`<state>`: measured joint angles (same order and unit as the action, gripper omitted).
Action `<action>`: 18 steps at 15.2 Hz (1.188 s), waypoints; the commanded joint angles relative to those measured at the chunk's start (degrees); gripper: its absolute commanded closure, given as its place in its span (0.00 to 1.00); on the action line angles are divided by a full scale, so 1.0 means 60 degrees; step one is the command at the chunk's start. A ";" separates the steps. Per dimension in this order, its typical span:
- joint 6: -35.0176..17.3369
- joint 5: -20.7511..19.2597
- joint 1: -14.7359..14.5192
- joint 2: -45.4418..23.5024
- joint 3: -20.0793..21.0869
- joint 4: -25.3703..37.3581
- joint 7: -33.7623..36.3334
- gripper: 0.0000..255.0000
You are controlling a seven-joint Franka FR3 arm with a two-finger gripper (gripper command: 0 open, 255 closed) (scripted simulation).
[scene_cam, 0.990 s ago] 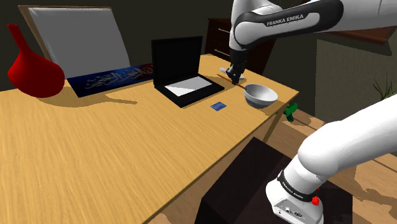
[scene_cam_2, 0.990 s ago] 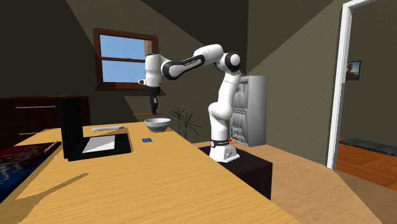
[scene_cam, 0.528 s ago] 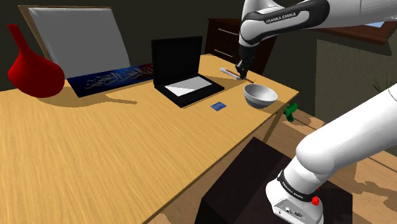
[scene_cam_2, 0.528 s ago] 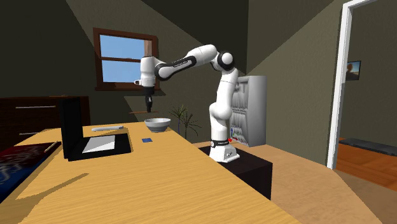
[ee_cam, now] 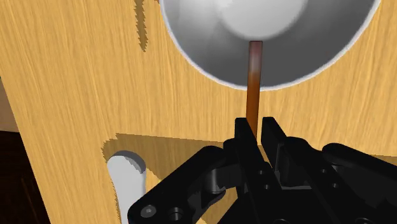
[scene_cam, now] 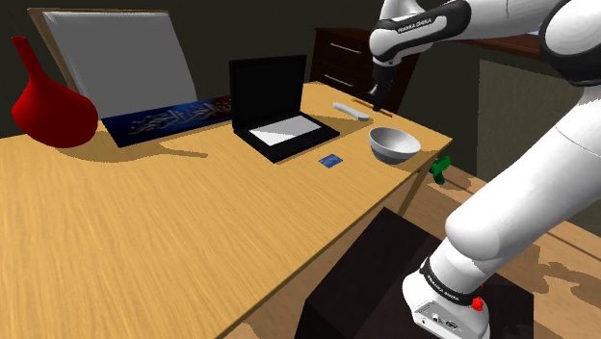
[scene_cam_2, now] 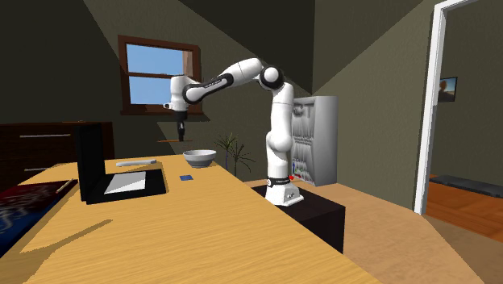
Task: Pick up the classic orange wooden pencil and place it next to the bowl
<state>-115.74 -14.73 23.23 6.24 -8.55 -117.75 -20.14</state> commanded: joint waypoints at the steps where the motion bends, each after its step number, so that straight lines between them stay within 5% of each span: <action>1: -0.0019 0.0088 0.0155 -0.0451 -0.0215 0.0519 -0.0428 1.00; 14: 0.0590 0.1476 0.1650 -0.4420 -0.1095 0.5509 -0.3233 1.00; 18: 0.0104 0.1456 0.1652 -0.4465 -0.1078 0.5063 -0.3160 1.00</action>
<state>-114.56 -6.05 33.07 -20.26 -15.04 -87.14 -39.08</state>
